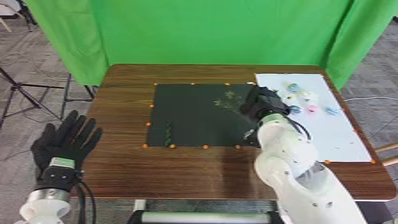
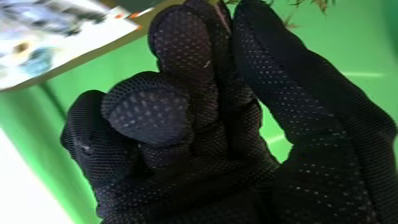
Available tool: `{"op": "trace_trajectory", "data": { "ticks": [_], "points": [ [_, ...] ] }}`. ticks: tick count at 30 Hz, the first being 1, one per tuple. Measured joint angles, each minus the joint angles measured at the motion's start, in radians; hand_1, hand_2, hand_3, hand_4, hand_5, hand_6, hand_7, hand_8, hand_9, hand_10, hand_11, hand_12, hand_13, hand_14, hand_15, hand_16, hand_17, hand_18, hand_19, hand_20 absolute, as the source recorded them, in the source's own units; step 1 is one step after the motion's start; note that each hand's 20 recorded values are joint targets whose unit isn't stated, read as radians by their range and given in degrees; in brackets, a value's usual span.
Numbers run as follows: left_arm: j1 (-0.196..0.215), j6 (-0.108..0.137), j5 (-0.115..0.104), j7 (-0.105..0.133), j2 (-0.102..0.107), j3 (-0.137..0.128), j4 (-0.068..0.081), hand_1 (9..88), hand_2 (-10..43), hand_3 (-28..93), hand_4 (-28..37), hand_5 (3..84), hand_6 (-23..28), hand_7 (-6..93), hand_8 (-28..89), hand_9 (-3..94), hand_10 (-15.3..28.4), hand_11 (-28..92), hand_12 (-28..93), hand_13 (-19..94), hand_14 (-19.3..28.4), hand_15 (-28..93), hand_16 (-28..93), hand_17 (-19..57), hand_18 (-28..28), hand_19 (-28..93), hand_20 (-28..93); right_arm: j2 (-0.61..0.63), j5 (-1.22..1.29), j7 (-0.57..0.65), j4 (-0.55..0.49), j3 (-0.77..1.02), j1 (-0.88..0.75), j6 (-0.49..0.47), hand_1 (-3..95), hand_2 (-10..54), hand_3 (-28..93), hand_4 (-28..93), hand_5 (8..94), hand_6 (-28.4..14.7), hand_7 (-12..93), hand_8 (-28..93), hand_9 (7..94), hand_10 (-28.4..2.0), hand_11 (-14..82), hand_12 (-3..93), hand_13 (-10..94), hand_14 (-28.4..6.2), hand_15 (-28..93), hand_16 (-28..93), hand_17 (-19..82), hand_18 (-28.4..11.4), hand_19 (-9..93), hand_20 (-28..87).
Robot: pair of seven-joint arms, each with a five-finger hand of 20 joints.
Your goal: Arrange flowers
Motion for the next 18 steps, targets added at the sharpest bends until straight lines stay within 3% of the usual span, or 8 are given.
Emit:
{"op": "trace_trajectory", "data": {
  "ticks": [8,11,18],
  "points": [
    [-0.020,0.000,-0.005,-0.034,0.006,0.000,0.011,27.4,15.9,79,-21.8,42.0,6.6,16.2,-10,37.9,13.5,25,11,29,15.1,45,-9,-4.5,14.5,41,11,-0.072,-0.027,0.012,0.077,-0.070,0.050,-0.054,49.3,-7.5,75,-17,73.7,-3.9,42,22,81.7,-14.1,36.3,43.4,82,-9.0,64,35,58,-20.0,93,46],
    [-0.027,0.000,-0.004,-0.046,0.007,0.001,0.014,27.3,15.7,79,-22.4,42.0,6.6,16.2,-10,37.9,13.6,25,11,29,15.1,46,-9,-4.5,14.6,41,11,-0.098,-0.066,0.013,0.109,-0.095,0.047,-0.115,49.3,-7.4,74,-17,73.7,-4.0,42,22,81.7,-14.2,36.3,43.2,82,-9.0,64,35,58,-20.1,93,46],
    [-0.028,0.001,-0.004,-0.050,0.010,0.003,0.014,27.5,15.9,79,-22.3,42.0,6.6,16.6,-10,38.0,13.6,25,11,29,14.9,46,-9,-4.5,14.6,41,11,-0.134,-0.087,-0.001,0.146,-0.134,0.018,-0.143,45.9,-7.7,74,-17,74.1,-3.7,42,22,82.2,-15.3,40.7,34.5,83,-8.0,63,35,61,-18.9,93,44]
  ]
}}
